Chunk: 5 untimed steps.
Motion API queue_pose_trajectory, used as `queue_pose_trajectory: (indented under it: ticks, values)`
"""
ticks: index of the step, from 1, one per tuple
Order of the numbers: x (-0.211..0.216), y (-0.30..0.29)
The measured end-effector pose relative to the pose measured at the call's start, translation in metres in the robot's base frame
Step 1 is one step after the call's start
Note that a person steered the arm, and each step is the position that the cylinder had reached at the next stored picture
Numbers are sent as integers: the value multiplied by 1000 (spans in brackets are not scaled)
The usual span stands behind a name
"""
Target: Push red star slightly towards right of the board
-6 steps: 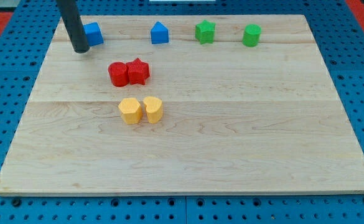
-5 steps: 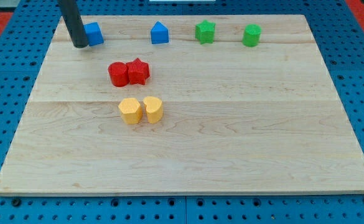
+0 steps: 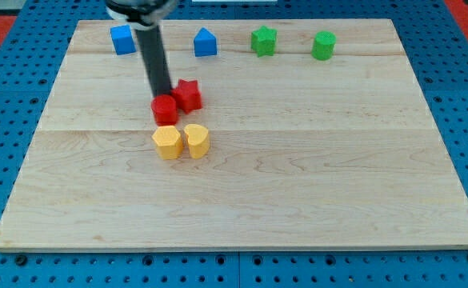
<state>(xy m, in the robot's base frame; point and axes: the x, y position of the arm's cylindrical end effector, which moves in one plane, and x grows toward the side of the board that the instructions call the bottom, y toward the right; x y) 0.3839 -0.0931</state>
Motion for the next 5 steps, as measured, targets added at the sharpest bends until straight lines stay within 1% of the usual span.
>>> queue_pose_trajectory:
  ticks: [1,3,4,5]
  values:
    - [6,40]
    - [-11,54]
    - [-4,116]
    - [-2,143]
